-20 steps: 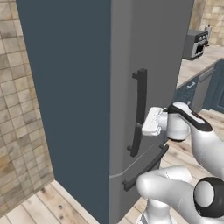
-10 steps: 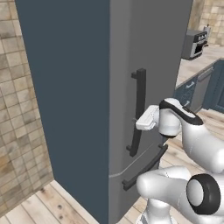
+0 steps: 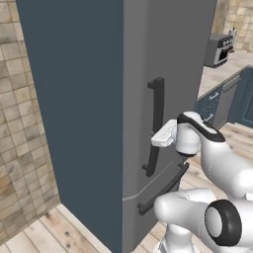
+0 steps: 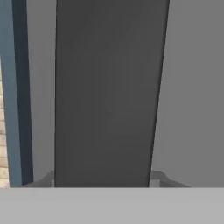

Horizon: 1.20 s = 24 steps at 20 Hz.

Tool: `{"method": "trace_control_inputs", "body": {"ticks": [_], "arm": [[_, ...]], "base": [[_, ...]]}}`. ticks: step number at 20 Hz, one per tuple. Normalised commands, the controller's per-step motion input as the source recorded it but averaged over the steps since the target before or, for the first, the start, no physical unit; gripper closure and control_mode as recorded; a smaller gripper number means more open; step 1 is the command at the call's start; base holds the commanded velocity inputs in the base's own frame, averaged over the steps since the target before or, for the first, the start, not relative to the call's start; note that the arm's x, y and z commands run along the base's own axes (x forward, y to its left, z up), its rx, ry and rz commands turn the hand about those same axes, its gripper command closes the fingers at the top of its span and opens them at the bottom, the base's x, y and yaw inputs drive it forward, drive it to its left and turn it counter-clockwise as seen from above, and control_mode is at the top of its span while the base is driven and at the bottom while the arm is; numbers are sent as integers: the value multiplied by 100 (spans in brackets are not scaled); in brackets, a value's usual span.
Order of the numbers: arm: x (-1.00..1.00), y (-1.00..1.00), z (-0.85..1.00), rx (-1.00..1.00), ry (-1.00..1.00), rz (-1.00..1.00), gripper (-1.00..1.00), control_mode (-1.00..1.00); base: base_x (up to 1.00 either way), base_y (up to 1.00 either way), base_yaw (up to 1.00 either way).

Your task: Open the fridge, grab two sodas, and place both sodas inside the bowl with ice on the dining counter.

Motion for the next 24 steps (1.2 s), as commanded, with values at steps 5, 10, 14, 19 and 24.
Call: {"method": "trace_control_inputs", "body": {"ticks": [5, 10, 14, 19, 24], "arm": [[-27, -17, 22, 0, 0, 0, 100, -100], [-65, -47, 32, 0, -1, 0, 100, -100], [-77, -56, 40, 0, -1, 0, 100, -100], [-79, -63, 46, 1, 0, 0, 100, -100], [-82, -60, 34, 2, 0, 0, 100, -100]], "base": [[0, 0, 0], [0, 0, 0], [0, 0, 0], [0, 0, 0], [0, 0, 0]]}}
